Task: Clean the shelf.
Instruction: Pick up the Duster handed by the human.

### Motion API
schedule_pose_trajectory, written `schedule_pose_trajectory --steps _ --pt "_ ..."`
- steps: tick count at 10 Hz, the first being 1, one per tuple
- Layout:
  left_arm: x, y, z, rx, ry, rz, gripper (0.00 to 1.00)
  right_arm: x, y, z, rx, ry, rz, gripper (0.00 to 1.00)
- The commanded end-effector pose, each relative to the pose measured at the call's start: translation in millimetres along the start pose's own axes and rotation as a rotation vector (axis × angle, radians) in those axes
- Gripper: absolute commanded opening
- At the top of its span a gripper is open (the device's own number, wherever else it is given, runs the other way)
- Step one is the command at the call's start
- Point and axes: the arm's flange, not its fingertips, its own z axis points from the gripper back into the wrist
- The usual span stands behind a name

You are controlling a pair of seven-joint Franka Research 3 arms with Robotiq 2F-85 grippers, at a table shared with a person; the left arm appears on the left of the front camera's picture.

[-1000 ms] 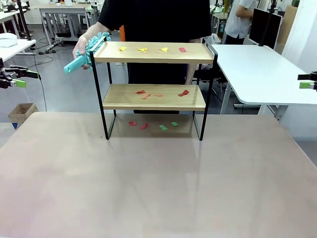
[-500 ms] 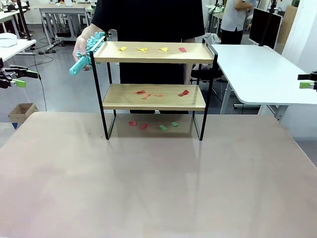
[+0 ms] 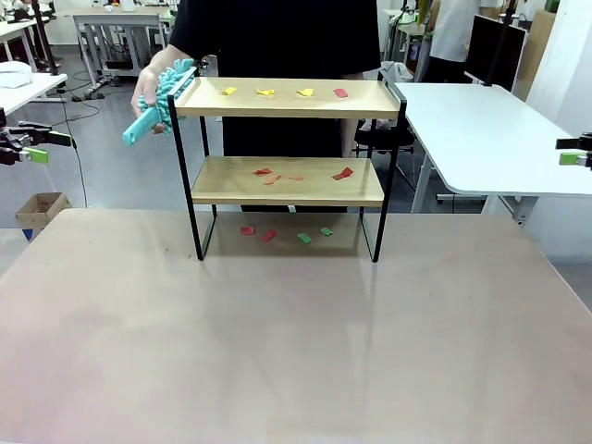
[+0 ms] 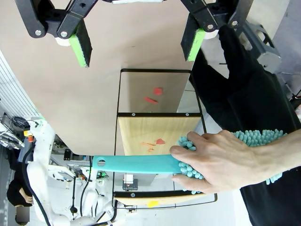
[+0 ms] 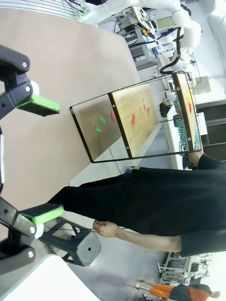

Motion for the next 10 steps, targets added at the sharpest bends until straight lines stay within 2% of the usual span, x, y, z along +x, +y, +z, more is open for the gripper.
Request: schedule_pose_trajectory --steps 1,2,4,6,7,8,10 --pt "0 0 0 0.0 0.0 0.0 1.0 2 2 0 0.004 0.002 0.003 1.0" --pt "29 -9 -1 0.041 0.038 0.047 1.0 2 2 0 0.004 0.002 0.003 1.0" --pt "91 -34 -6 0.178 0.217 0.134 1.0 2 2 0 0.004 0.002 0.003 1.0" --pt "154 -63 -17 0.277 0.308 0.208 1.0 2 2 0 0.004 0.002 0.003 1.0" --pt "185 -87 -28 0.352 0.349 0.177 1.0 2 2 0 0.004 0.002 0.003 1.0" --pt "207 -105 -38 0.413 0.391 0.151 1.0 2 2 0 0.004 0.002 0.003 1.0" --pt "237 -129 -70 0.56 0.481 0.23 1.0 2 2 0 0.004 0.002 0.003 1.0"
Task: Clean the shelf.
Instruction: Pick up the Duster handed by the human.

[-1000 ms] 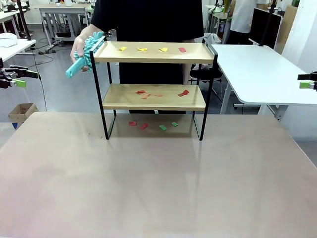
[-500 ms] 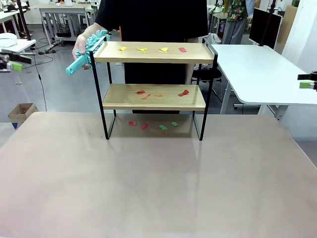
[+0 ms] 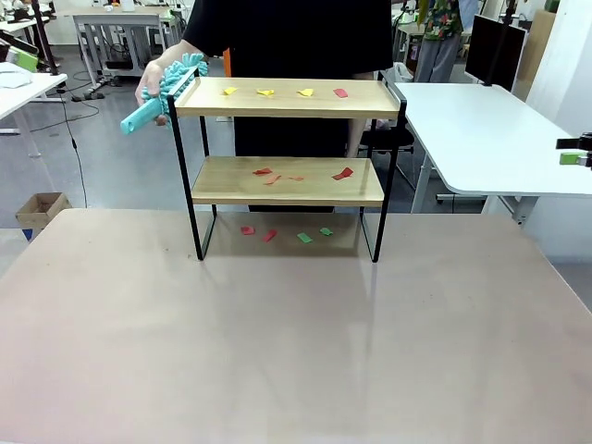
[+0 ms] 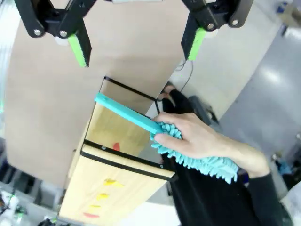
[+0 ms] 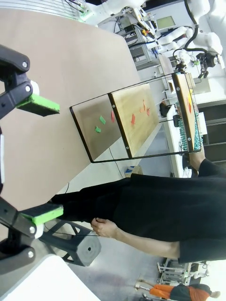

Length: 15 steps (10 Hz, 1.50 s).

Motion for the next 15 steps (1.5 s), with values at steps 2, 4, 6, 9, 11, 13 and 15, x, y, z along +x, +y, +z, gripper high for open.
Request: schedule_pose_trajectory --steps 2,4,6,9,11,13,15 --pt "16 -56 -38 0.154 0.107 0.152 1.0 2 2 -1 0.004 0.003 0.004 1.0" --pt "35 -80 -64 0.265 0.139 0.28 1.0 2 2 -1 0.004 0.003 0.004 1.0" --pt "48 -94 -86 0.317 0.194 0.329 1.0 2 2 -1 0.004 0.003 0.004 1.0" --pt "39 -78 -70 0.269 0.133 0.259 1.0 2 2 -1 0.004 0.003 0.004 1.0" --pt "53 -104 -77 0.355 0.133 0.269 1.0 2 2 -1 0.004 0.003 0.004 1.0" --pt "69 -128 -83 0.459 0.19 0.263 1.0 2 2 -1 0.004 0.003 0.004 1.0" --pt "77 -130 -100 0.482 0.254 0.263 1.0 2 2 -1 0.004 0.003 0.004 1.0"
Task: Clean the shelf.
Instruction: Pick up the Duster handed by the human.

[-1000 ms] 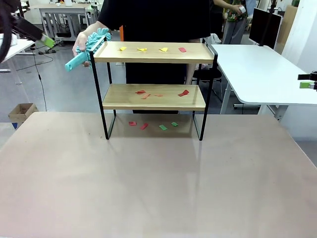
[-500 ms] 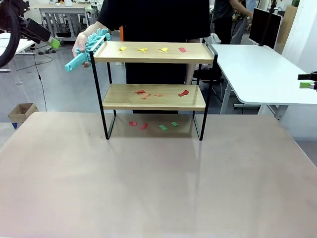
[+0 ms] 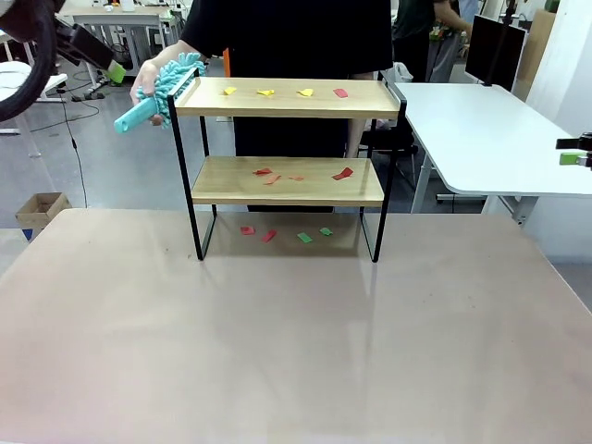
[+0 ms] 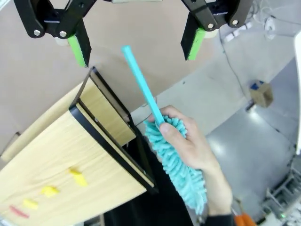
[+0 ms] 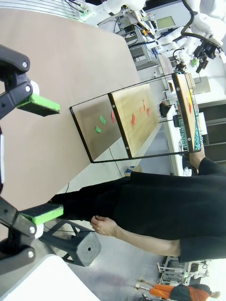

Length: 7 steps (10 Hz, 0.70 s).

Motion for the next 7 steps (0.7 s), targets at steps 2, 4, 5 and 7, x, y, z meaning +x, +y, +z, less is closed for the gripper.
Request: schedule_pose_trajectory --steps 2,4,5,7 --pt "3 -9 -25 0.048 0.099 0.011 1.0 2 2 -1 0.004 0.003 0.004 1.0" --pt "6 -9 -42 0.045 0.139 0.029 1.0 2 2 -1 0.004 0.003 0.004 1.0" --pt "4 -9 -52 0.038 0.154 0.049 1.0 2 2 -1 0.004 0.003 0.004 1.0" --pt "2 -7 -67 0.039 0.177 0.08 1.0 2 2 -1 0.004 0.003 0.004 1.0"
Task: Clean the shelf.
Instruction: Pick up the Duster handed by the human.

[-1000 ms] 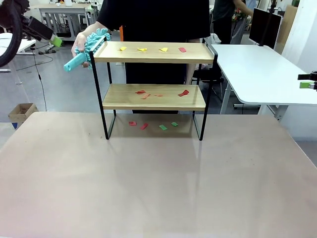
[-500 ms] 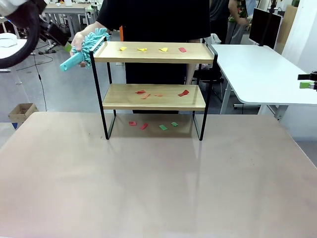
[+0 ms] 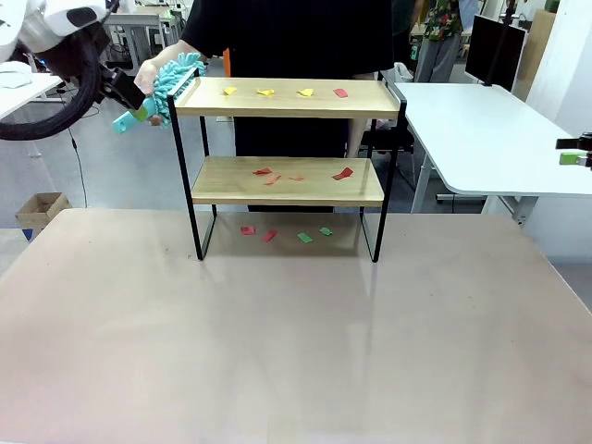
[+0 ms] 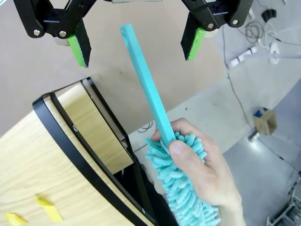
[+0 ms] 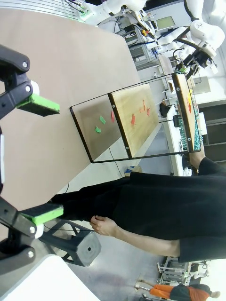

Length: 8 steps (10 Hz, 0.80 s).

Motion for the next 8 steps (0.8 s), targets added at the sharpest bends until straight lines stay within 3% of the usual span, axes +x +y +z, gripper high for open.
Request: schedule_pose_trajectory --steps 1,3,6,7,8 --pt "7.9 0.9 -3.7 0.014 0.032 0.039 1.0 2.2 1.9 -0.4 0.004 0.003 0.004 1.0" --pt "6.8 -0.6 -8.8 0.007 0.05 0.065 1.0 2.2 1.9 -0.4 0.004 0.003 0.004 1.0" --pt "8.6 -2.4 -8.8 0.017 0.069 0.078 0.09 2.2 1.9 -0.4 0.004 0.003 0.004 1.0" --pt "7.9 -3.5 -11.8 0.021 0.08 0.083 0.0 2.2 1.9 -0.4 0.004 0.003 0.004 1.0" --pt "9.3 -4.1 -12.8 0.02 0.086 0.079 0.0 2.2 1.9 -0.4 0.004 0.003 0.004 1.0"
